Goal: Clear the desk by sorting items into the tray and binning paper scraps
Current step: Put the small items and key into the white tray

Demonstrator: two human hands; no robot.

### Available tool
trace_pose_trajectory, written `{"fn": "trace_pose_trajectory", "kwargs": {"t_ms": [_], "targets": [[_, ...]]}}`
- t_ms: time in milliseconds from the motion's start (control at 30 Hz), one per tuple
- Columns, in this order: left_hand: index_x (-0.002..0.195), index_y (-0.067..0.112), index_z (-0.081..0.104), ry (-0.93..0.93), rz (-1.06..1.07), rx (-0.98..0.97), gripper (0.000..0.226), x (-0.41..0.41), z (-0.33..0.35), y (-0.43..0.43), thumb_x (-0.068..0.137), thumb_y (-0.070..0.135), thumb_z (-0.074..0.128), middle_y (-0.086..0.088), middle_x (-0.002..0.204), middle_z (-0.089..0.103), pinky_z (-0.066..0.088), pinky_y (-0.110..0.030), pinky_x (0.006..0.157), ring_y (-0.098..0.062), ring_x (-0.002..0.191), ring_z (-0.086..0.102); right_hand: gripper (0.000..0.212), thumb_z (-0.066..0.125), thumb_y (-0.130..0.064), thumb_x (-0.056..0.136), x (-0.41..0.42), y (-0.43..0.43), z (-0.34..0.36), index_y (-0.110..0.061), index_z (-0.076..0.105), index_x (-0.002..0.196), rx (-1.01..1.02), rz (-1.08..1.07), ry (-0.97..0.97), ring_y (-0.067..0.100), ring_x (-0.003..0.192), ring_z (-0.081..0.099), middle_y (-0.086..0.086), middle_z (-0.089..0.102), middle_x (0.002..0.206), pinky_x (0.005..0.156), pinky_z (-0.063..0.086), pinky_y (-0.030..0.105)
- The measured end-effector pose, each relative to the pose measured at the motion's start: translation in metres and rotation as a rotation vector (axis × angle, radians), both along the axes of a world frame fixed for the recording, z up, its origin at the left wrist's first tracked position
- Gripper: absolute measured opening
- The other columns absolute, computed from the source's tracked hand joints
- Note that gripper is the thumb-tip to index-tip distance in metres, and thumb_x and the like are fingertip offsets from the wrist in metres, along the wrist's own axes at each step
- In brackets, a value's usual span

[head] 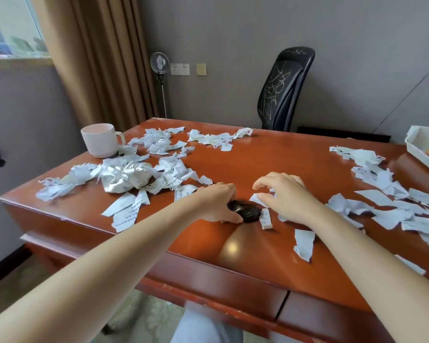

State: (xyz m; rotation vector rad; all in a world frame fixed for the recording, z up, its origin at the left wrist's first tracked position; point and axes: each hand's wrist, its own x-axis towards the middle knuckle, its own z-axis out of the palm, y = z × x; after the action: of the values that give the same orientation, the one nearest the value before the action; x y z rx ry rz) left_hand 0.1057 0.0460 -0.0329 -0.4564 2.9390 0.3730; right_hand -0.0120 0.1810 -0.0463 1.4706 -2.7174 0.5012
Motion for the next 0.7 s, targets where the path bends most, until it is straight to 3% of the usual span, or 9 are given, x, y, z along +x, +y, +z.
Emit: {"fn": "trace_pose_trajectory", "kwargs": {"t_ms": [133,267,433,600,700], "targets": [[0.114,0.011,0.057,0.005,-0.005,0.061,0.044,-0.004,0.001,-0.003,0.082,0.039,0.067,-0.008,0.111,0.06,0.045,-0.032,0.074,-0.023,0.094,0.056,0.024,0.046,-0.033,0.096,-0.003,0.006,-0.002,-0.033,0.058,0.117,-0.002,-0.021,-0.019,0.019,0.125,0.044,-0.009,0.055,0.129,0.107,0.031,0.039],[0.108,0.01,0.06,0.062,-0.028,0.07,0.04,-0.004,-0.001,-0.004,0.08,0.038,0.07,-0.008,0.106,0.063,0.048,-0.034,0.074,-0.025,0.094,0.059,0.024,0.046,-0.031,0.097,-0.003,0.012,0.0,-0.031,0.059,0.117,-0.023,-0.014,-0.021,0.015,0.124,0.042,-0.01,0.055,0.128,0.107,0.026,0.033],[0.101,0.011,0.061,0.095,-0.039,0.081,0.042,-0.004,-0.002,-0.007,0.074,0.04,0.075,-0.003,0.088,0.058,0.035,-0.023,0.054,-0.018,0.076,0.051,0.024,0.045,-0.031,0.097,-0.001,0.013,0.003,-0.033,0.057,0.118,-0.06,-0.008,-0.008,0.014,0.128,0.034,-0.012,0.052,0.132,0.106,0.024,0.031],[0.092,0.01,0.066,0.103,-0.109,0.108,0.023,-0.005,-0.002,-0.011,0.081,0.031,0.07,0.0,0.07,0.056,0.038,-0.027,0.057,-0.018,0.07,0.051,0.022,0.045,-0.037,0.094,0.001,0.01,0.002,-0.041,0.056,0.114,-0.044,0.034,0.003,0.014,0.128,0.034,-0.019,0.051,0.128,0.106,0.026,0.034],[0.087,0.014,0.067,0.179,-0.129,0.134,0.013,-0.004,-0.005,-0.014,0.083,0.026,0.068,0.005,0.072,0.056,0.04,-0.024,0.058,-0.014,0.07,0.052,0.023,0.047,-0.036,0.094,0.004,0.006,0.007,-0.038,0.058,0.114,-0.067,0.077,-0.027,0.01,0.124,0.034,-0.02,0.051,0.123,0.103,0.025,0.032]]}}
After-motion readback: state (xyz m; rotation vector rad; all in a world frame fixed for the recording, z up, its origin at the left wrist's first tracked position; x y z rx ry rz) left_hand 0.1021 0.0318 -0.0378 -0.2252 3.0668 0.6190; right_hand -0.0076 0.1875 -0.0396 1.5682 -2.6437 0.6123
